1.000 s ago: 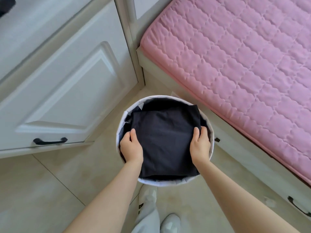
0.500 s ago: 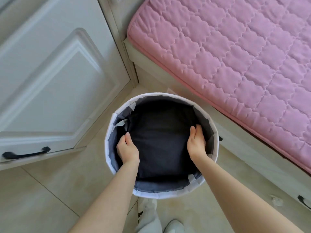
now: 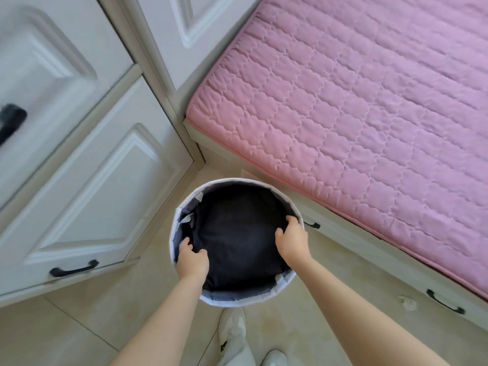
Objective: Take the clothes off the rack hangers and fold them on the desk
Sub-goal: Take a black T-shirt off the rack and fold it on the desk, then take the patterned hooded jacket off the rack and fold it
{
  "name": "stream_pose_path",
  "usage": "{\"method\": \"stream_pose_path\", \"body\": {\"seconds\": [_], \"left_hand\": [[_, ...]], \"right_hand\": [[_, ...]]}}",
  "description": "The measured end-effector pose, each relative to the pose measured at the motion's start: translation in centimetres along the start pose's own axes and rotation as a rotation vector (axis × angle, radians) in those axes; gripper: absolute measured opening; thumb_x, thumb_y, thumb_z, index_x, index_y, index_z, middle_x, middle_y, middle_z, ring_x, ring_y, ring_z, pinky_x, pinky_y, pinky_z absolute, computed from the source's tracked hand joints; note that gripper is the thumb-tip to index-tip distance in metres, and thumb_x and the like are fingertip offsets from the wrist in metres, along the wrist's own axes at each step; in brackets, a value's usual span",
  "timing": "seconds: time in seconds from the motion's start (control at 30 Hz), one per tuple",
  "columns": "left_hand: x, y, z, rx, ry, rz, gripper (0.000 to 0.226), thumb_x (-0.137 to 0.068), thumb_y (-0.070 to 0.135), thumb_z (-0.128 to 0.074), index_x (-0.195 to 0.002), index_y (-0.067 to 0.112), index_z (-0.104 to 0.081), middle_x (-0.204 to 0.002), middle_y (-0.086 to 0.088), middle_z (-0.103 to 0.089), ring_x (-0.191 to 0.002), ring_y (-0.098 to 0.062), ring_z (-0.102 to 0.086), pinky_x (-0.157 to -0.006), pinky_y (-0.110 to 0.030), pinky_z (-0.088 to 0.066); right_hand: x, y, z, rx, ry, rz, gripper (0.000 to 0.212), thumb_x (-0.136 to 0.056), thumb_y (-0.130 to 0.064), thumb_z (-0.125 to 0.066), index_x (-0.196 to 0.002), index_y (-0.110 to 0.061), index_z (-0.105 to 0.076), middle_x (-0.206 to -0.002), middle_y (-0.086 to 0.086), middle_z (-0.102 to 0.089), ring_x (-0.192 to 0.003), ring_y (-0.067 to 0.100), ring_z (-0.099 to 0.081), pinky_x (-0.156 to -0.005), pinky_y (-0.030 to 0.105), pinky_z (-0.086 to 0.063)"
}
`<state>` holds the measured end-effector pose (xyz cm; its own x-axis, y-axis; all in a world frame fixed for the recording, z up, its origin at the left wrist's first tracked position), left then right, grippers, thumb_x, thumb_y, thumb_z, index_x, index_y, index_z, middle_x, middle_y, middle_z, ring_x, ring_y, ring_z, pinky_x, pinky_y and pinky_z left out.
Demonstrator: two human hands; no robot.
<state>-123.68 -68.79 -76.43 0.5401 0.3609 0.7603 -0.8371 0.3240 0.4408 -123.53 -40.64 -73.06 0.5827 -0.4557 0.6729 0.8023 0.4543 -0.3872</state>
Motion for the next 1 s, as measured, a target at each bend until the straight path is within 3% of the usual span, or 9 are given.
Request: {"method": "stream_pose_path", "body": {"seconds": [0.1, 0.23, 0.33, 0.43, 0.6, 0.77, 1.0], "left_hand": [[3.4, 1.4, 0.7, 0.09, -0.112, 0.027, 0.06, -0.094, 0.004, -0.048, -0.149, 0.018, -0.029, -0.146, -0.007, -0.044, -0.124, -0.027, -0.049, -0.108, -0.045, -0.039], [9.2, 4.8, 2.3, 0.198, -0.164, -0.015, 0.052, -0.097, 0.005, -0.048, -0.146, 0.015, -0.033, -0.123, -0.009, -0.056, -0.103, -0.025, -0.06, -0.09, -0.04, -0.051], [14.2, 8.6, 3.1, 0.32, -0.209, -0.079, 0.048, -0.097, -0.001, -0.045, -0.142, 0.012, -0.035, -0.113, -0.012, -0.063, -0.098, -0.028, -0.066, -0.083, -0.039, -0.053], [20.6, 11.8, 3.2, 0.32, -0.275, -0.15, 0.039, -0.097, -0.002, -0.042, -0.134, 0.013, -0.042, -0.105, -0.012, -0.067, -0.096, -0.028, -0.068, -0.081, -0.037, -0.054], [30.1, 16.1, 2.1, 0.125, -0.373, -0.376, 0.027, -0.097, 0.005, -0.044, -0.121, 0.012, -0.054, -0.094, -0.006, -0.073, -0.087, -0.022, -0.071, -0.08, -0.035, -0.056], [43.9, 18.1, 0.4, -0.152, -0.451, -0.757, 0.024, -0.094, 0.01, -0.051, -0.108, 0.029, -0.058, -0.083, 0.01, -0.074, -0.079, -0.009, -0.069, -0.077, -0.032, -0.054], [61.6, 10.1, -4.6, -0.369, -0.699, -0.994, 0.027, -0.093, 0.012, -0.055, -0.107, 0.035, -0.057, -0.084, 0.013, -0.073, -0.08, -0.009, -0.067, -0.066, -0.024, -0.05]], "right_hand": [[3.7, -0.8, 2.8, -0.075, 0.002, 0.033, 0.047, -0.097, -0.011, -0.043, -0.143, -0.007, -0.038, -0.141, 0.011, -0.049, -0.125, 0.027, -0.048, -0.097, 0.03, -0.038], [8.8, -0.4, 7.0, -0.169, 0.022, 0.031, 0.041, -0.097, -0.012, -0.041, -0.136, -0.005, -0.047, -0.136, 0.008, -0.053, -0.128, 0.024, -0.046, -0.097, 0.027, -0.036], [12.8, -0.4, 10.8, -0.212, 0.048, 0.052, 0.035, -0.098, -0.014, -0.04, -0.129, -0.008, -0.054, -0.13, 0.006, -0.058, -0.122, 0.022, -0.05, -0.09, 0.025, -0.036], [17.5, 0.8, 15.3, -0.272, 0.094, 0.058, 0.033, -0.099, -0.017, -0.041, -0.128, -0.009, -0.056, -0.129, 0.005, -0.059, -0.122, 0.021, -0.051, -0.092, 0.024, -0.035], [23.8, 3.1, 21.5, -0.385, 0.188, 0.063, 0.032, -0.1, -0.019, -0.044, -0.129, -0.011, -0.055, -0.129, 0.002, -0.059, -0.121, 0.016, -0.052, -0.092, 0.019, -0.033], [33.3, 9.2, 28.0, -0.543, 0.357, 0.032, 0.036, -0.097, -0.015, -0.05, -0.133, -0.012, -0.048, -0.113, -0.002, -0.061, -0.111, 0.014, -0.054, -0.094, 0.022, -0.037], [48.9, 23.5, 33.9, -0.631, 0.633, -0.075, 0.033, -0.095, -0.014, -0.053, -0.129, -0.015, -0.052, -0.105, -0.005, -0.063, -0.103, 0.013, -0.058, -0.095, 0.034, -0.045]]}}
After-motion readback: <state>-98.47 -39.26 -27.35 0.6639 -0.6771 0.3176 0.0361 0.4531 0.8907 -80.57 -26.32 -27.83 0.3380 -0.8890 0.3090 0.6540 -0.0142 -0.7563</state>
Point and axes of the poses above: each hand's wrist, its own x-axis away from the middle knuckle, its own z-axis out of the back of the hand, y = z × x, the point moved 9 cm from there along -x, towards the middle knuckle
